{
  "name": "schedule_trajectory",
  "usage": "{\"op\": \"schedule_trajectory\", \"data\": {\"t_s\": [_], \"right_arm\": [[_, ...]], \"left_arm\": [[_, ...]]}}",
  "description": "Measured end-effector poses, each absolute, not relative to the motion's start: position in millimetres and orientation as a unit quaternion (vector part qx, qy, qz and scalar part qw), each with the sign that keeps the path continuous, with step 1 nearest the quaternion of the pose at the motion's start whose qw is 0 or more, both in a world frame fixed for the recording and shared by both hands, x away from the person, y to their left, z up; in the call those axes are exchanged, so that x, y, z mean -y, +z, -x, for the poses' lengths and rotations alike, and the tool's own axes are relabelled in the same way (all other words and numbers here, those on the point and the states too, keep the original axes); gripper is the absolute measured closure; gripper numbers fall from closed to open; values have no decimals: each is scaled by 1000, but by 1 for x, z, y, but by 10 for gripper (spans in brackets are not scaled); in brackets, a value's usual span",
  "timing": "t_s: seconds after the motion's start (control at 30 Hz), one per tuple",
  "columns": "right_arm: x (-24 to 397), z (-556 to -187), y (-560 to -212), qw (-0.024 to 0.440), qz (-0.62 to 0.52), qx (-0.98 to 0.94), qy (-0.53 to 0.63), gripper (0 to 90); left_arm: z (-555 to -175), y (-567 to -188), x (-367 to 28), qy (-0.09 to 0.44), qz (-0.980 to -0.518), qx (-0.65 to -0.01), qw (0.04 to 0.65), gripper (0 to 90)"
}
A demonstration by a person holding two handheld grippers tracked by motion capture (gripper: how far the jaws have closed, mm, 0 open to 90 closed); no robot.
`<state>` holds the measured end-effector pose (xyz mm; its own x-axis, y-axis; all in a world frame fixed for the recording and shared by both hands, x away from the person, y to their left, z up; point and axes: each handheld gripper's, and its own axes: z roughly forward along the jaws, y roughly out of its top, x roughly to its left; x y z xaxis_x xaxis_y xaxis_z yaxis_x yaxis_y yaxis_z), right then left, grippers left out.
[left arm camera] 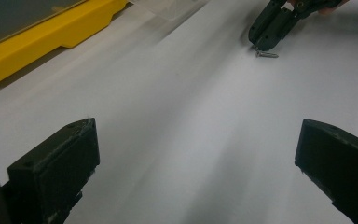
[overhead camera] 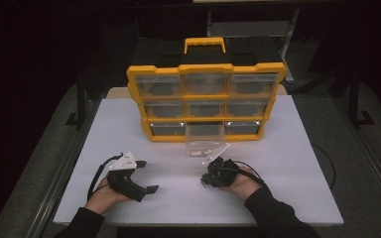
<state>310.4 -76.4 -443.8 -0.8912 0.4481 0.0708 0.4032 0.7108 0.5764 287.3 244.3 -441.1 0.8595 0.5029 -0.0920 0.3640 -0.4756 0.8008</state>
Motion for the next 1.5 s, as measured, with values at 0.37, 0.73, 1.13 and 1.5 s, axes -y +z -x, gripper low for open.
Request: {"op": "schedule_trajectory", "data": {"t_s": [0.37,0.73,1.13,1.5], "right_arm": [[78,-312,-444,35,-234,-922,305,857],[79,-313,-443,34,-233,-924,303,857],[85,-315,-429,34,-233,-919,316,856],[93,-317,-409,34,-234,-916,323,856]], "left_arm": [[-287,-441,-244,79,-855,-252,446,0],[-287,-441,-245,78,-855,-253,446,0],[-286,-440,-244,82,-855,-250,447,0],[-286,-440,-244,81,-855,-250,447,0]]}}
